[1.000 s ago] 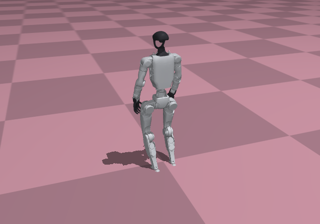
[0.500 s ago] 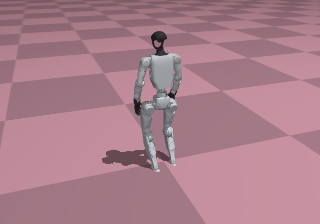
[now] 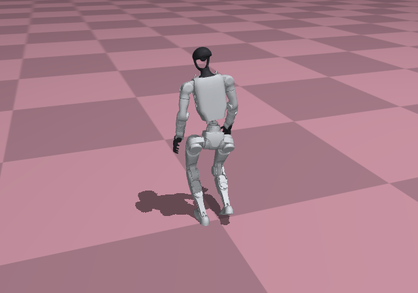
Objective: Run
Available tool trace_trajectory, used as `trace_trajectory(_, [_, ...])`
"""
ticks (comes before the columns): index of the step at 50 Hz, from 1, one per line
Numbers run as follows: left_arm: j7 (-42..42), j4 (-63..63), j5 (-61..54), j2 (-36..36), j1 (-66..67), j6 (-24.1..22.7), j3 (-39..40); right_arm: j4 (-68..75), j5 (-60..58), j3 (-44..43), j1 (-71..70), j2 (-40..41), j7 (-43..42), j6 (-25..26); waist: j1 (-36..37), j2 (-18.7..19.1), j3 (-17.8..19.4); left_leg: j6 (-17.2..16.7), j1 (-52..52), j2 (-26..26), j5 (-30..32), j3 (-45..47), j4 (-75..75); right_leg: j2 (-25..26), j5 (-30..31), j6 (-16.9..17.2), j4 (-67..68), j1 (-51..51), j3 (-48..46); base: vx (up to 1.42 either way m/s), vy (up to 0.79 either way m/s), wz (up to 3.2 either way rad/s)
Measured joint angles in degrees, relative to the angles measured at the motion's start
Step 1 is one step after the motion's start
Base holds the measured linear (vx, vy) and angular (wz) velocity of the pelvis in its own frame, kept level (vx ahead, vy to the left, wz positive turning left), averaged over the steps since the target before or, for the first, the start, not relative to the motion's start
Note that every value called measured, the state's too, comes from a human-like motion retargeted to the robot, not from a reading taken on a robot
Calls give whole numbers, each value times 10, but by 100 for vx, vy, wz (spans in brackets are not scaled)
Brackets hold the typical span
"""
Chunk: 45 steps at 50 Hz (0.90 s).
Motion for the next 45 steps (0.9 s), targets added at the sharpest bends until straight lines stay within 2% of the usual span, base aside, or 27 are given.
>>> trace_trajectory(3, [36,-51,-23,10,-63,-14,-19,7,23,9,15,14,-1,0,-20,-6,0,-19,66,-12,28,-21,-59,-25,34,-9,41,-62,-11,61,-4,-5])
trace_trajectory(6, [52,-84,-48,5,-129,-28,-43,34,44,20,30,17,3,8,-43,10,1,-55,125,-1,102,-40,-108,-28,53,-8,-33,-118,-28,70,-6,8])
trace_trajectory(8, [57,-94,-63,-5,-160,-38,-54,57,57,25,38,14,6,15,-54,31,0,-87,151,10,159,-60,-130,-8,92,7,-136,-145,-34,75,-8,-1])
trace_trajectory(10, [56,-97,-73,-16,-177,-46,-63,79,64,27,44,8,9,22,-54,59,-4,-118,165,26,206,-82,-140,31,159,34,-265,-158,-33,77,-9,-28])
trace_trajectory(13, [39,-90,-76,-26,-171,-52,-72,103,60,21,44,-3,9,30,-33,105,-11,-144,167,67,241,-103,-95,92,251,62,-407,-144,-34,77,-8,-51])
trace_trajectory(15, [34,-78,-76,-33,-139,-47,-76,108,52,20,45,-5,0,32,-18,115,-19,-144,154,78,241,-102,-17,106,230,40,-375,-151,-43,78,-5,-51])
trace_trajectory(17, [29,-51,-74,-37,-96,-30,-71,109,32,17,29,-11,-18,32,-3,123,-22,-142,132,92,243,-102,76,115,135,-8,-317,-143,-55,82,-3,-35])
trace_trajectory(20, [8,20,-60,-44,-47,10,-50,111,-14,14,-35,-22,-50,38,7,130,13,-110,78,118,225,-99,204,126,5,-49,-254,-87,-59,84,-2,1])
trace_trajectory(23, [-18,86,-41,-36,-3,30,-26,90,-37,20,-110,-30,-64,41,28,108,31,-66,-7,129,166,-71,207,124,-45,-52,-263,-20,-38,86,0,-18])
trace_trajectory(25, [-32,112,-40,-21,33,32,-9,69,-38,22,-151,-34,-67,39,43,86,30,-54,-59,125,140,-53,141,115,-56,-45,-285,23,-19,90,3,-32])
trace_trajectory(27, [-41,126,-44,-5,69,31,9,45,-29,21,-180,-35,-70,34,54,61,20,-60,-93,111,145,-36,29,96,-50,-33,-317,65,-4,91,5,-29])
trace_trajectory(30, [-49,141,-48,17,115,27,35,17,-17,20,-208,-35,-68,26,54,15,-5,-82,-110,70,198,-15,-166,58,-35,-8,-358,116,16,91,7,-11])
trace_trajectory(33, [-51,153,-57,32,147,27,68,-3,-11,21,-217,-33,-59,22,42,-34,-24,-94,-73,14,262,-2,-332,16,-18,24,-355,155,39,86,8,-17])
trace_trajectory(34, [-50,157,-61,33,153,27,77,-8,-9,22,-215,-33,-55,21,40,-45,-30,-93,-70,4,268,2,-339,5,-10,31,-334,160,41,81,9,-40])
trace_trajectory(36, [-46,165,-70,33,161,30,94,-16,-6,25,-204,-30,-44,20,34,-64,-42,-83,-69,-10,264,10,-312,-20,22,43,-272,161,40,78,9,-50])
trace_trajectory(39, [-42,171,-84,33,153,36,117,-24,1,36,-174,-16,-17,23,17,-95,-48,-55,-40,-33,226,28,-261,-64,111,62,-137,145,38,74,9,-46])
trace_trajectory(40, [-41,172,-88,32,145,38,123,-26,3,40,-163,-9,-7,25,11,-104,-47,-44,-26,-39,205,36,-245,-80,137,64,-88,132,36,70,10,-66])
trace_trajectory(42, [-36,176,-96,38,106,47,130,-22,9,47,-150,5,19,29,5,-118,-30,-31,38,-49,181,47,-263,-104,143,45,-21,105,38,69,11,-77])
trace_trajectory(45, [-24,169,-105,34,41,55,128,-4,11,57,-114,21,55,32,-17,-120,-29,-23,116,-57,154,51,-302,-118,90,16,15,41,31,69,12,-67])
